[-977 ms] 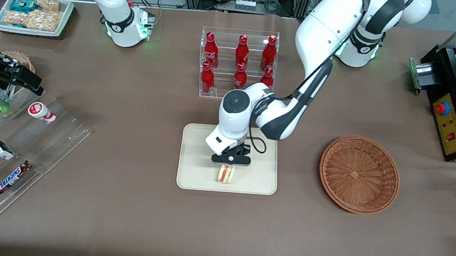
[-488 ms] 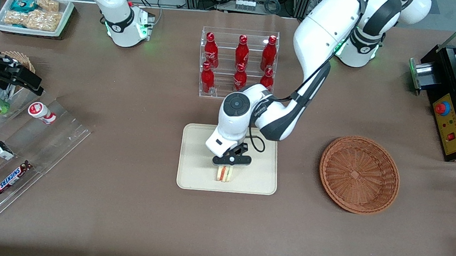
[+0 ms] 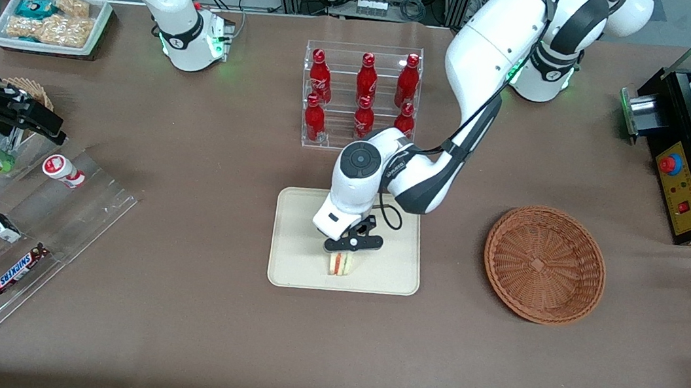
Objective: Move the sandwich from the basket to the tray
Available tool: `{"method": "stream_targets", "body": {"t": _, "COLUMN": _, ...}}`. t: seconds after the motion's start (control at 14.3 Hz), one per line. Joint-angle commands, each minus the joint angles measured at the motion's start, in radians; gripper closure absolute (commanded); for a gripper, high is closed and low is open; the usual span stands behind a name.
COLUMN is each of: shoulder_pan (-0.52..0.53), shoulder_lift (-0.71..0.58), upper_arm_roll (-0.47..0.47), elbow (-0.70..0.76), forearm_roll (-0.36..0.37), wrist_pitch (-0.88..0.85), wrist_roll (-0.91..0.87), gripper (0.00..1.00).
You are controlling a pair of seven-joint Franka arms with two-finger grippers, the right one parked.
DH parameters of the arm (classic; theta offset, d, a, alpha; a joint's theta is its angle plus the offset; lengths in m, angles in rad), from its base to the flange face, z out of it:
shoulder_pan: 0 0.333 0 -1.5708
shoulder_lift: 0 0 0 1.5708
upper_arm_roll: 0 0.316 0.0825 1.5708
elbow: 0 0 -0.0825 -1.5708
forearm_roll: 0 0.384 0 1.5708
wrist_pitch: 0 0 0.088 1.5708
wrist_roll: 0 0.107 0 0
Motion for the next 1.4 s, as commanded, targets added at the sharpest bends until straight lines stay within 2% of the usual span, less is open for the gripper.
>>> {"method": "stream_targets", "body": {"t": 0.0, "shoulder_pan": 0.001, "shoulder_lift": -0.149, "upper_arm_roll": 0.016, "elbow": -0.002, "forearm_roll": 0.005, "wrist_pitch": -0.144, "wrist_roll": -0.019, "gripper": 0.0}}
{"method": "stream_targets", "body": {"t": 0.21, "shoulder_pan": -0.002, "shoulder_lift": -0.287, "upper_arm_roll": 0.074, "elbow": -0.006, "forearm_roll": 0.013, "wrist_pitch": -0.319, "wrist_roll": -0.004, "gripper": 0.0}}
{"method": "stream_targets", "body": {"t": 0.35, "shoulder_pan": 0.048, "shoulder_lift": -0.392, "upper_arm_roll": 0.095, "elbow": -0.072, "forearm_roll": 0.011, "wrist_pitch": -0.379, "wrist_roll": 0.007, "gripper": 0.0}}
{"method": "stream_targets", "body": {"t": 0.63, "shoulder_pan": 0.225, "shoulder_lift": -0.576, "upper_arm_roll": 0.096, "elbow": -0.258, "forearm_roll": -0.004, "wrist_pitch": -0.396, "wrist_roll": 0.271, "gripper": 0.0}}
{"method": "stream_targets", "body": {"t": 0.84, "shoulder_pan": 0.335, "shoulder_lift": -0.68, "upper_arm_roll": 0.099, "elbow": -0.351, "forearm_roll": 0.011, "wrist_pitch": -0.445, "wrist_roll": 0.449, "gripper": 0.0}}
{"method": "stream_targets", "body": {"t": 1.05, "shoulder_pan": 0.438, "shoulder_lift": -0.771, "upper_arm_roll": 0.1, "elbow": -0.405, "forearm_roll": 0.014, "wrist_pitch": -0.491, "wrist_roll": 0.62, "gripper": 0.0}}
{"method": "stream_targets", "body": {"t": 1.33, "shoulder_pan": 0.559, "shoulder_lift": -0.864, "upper_arm_roll": 0.1, "elbow": -0.402, "forearm_roll": 0.008, "wrist_pitch": -0.625, "wrist_roll": 0.857, "gripper": 0.0}}
